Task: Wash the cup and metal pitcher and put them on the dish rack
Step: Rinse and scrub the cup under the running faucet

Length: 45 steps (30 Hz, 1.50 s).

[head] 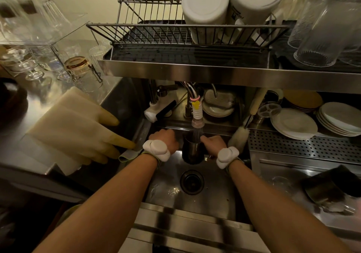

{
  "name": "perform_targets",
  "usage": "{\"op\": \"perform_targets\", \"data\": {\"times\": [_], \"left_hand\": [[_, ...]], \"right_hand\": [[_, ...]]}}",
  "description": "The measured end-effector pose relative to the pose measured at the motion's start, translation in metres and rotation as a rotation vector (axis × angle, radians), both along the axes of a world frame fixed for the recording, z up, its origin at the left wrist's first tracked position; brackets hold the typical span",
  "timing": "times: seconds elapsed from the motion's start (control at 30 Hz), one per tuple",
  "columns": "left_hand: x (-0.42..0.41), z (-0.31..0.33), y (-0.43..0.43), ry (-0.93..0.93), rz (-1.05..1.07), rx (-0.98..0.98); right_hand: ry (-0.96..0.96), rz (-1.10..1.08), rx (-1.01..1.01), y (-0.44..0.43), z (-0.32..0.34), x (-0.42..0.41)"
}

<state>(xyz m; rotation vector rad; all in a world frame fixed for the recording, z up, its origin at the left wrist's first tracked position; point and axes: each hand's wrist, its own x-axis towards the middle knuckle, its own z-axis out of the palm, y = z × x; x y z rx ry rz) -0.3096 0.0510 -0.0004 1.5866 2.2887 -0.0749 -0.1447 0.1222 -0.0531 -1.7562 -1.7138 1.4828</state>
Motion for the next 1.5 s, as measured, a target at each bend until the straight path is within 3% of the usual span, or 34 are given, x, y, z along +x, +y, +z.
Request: {"op": "perform_targets", "data": {"times": [0.17,0.33,0.67,1.07,1.27,1.5], "left_hand": [[0.003,-0.002,-0.001,0.019,-0.014,-0.013],[0.006,-0.001,0.000,0.007,-0.016,-0.008],[0.001,-0.003,-0.004,-0.008,-0.030,-0.008],[-0.004,-0.008,-0.011,-0.017,-0.044,-0.013],[0.004,0.002,-0.009,-0.001,-0.066,-0.005],[0.012,0.011,-0.014,-0.023,-0.089,0.015]], "right_hand": [[-0.017,-0.092,0.018,-0.001,-0.001,0.005],[-0.009,-0.012,0.000,-0.001,0.001,0.005],[-0.044,-0.128,0.040,0.000,0.007,0.008],[-0.022,-0.079,0.049,-0.003,0.009,0.000],[-0.293,0.088,0.314,-0.006,0.026,0.016],[-0.780,0.355,0.635,-0.010,0.072,0.030]]}}
